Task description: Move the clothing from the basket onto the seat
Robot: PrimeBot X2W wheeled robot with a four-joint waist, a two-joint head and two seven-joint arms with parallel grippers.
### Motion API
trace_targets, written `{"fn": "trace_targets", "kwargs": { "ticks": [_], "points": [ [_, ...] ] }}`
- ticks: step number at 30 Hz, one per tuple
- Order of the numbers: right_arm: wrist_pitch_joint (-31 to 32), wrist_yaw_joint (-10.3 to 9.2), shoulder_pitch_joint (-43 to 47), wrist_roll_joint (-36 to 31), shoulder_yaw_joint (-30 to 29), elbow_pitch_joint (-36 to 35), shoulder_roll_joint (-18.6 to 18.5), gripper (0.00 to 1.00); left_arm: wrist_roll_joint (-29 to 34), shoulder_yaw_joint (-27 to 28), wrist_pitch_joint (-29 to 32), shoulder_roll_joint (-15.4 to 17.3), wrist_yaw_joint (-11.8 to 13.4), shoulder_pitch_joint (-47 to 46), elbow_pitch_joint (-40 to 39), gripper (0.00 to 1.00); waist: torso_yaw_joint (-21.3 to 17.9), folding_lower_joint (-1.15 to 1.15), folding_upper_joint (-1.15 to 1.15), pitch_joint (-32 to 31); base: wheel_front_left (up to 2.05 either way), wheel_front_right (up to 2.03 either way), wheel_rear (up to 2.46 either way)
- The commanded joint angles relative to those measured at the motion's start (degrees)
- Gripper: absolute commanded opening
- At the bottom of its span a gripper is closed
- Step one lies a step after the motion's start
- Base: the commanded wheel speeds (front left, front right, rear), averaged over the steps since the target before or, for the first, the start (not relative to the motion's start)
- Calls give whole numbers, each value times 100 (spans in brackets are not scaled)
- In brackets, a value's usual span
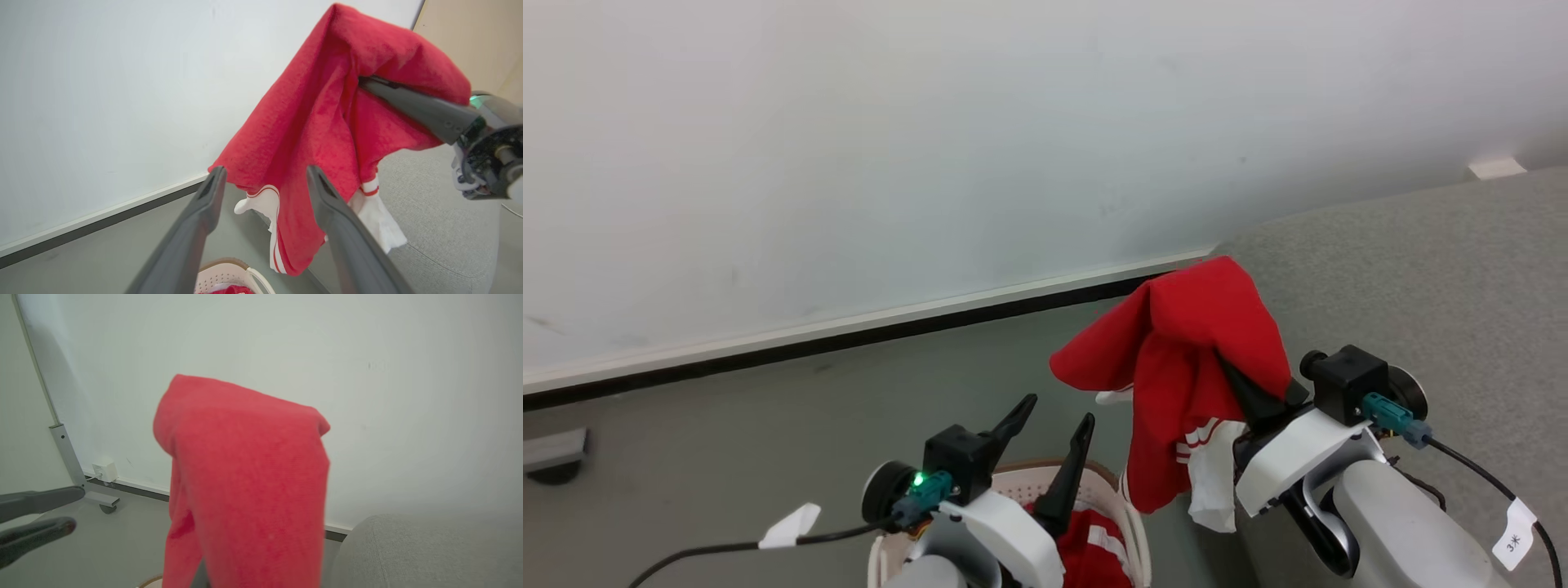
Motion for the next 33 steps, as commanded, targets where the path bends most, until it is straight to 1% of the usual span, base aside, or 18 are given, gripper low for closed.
{"fn": "trace_targets", "kwargs": {
  "ticks": [1, 10, 17, 24, 28, 33],
  "points": [
    [-20, -12, 76, -42, -16, -50, -76, 0, 25, -17, -43, -10, -23, 57, 24, 100, -241, 0, 0, 20, 0, 0, 0],
    [-21, -12, 118, -15, -146, -151, -301, 0, 11, -126, -111, -170, -99, -41, 95, 100, -849, 0, 0, 71, 0, 0, 0],
    [-21, -12, 173, 12, -213, -275, -443, 0, 35, -189, -170, -257, -116, -109, 140, 100, -1057, 0, 0, 174, 0, 0, 0],
    [-19, -12, -64, -64, -516, -431, -650, 0, 93, -259, -111, -282, -148, -271, 71, 100, -1007, 0, 0, 564, 0, 0, 0],
    [50, -12, -404, -222, -896, -597, -874, 0, 219, -311, -30, -188, -195, -521, -31, 100, -845, 0, 0, 1120, 0, 0, 0],
    [295, -12, -1082, -310, -1610, -670, -1330, 0, 377, -332, 58, -56, -281, -953, -184, 100, -594, 0, 0, 1901, 0, 0, 0]
  ]
}}
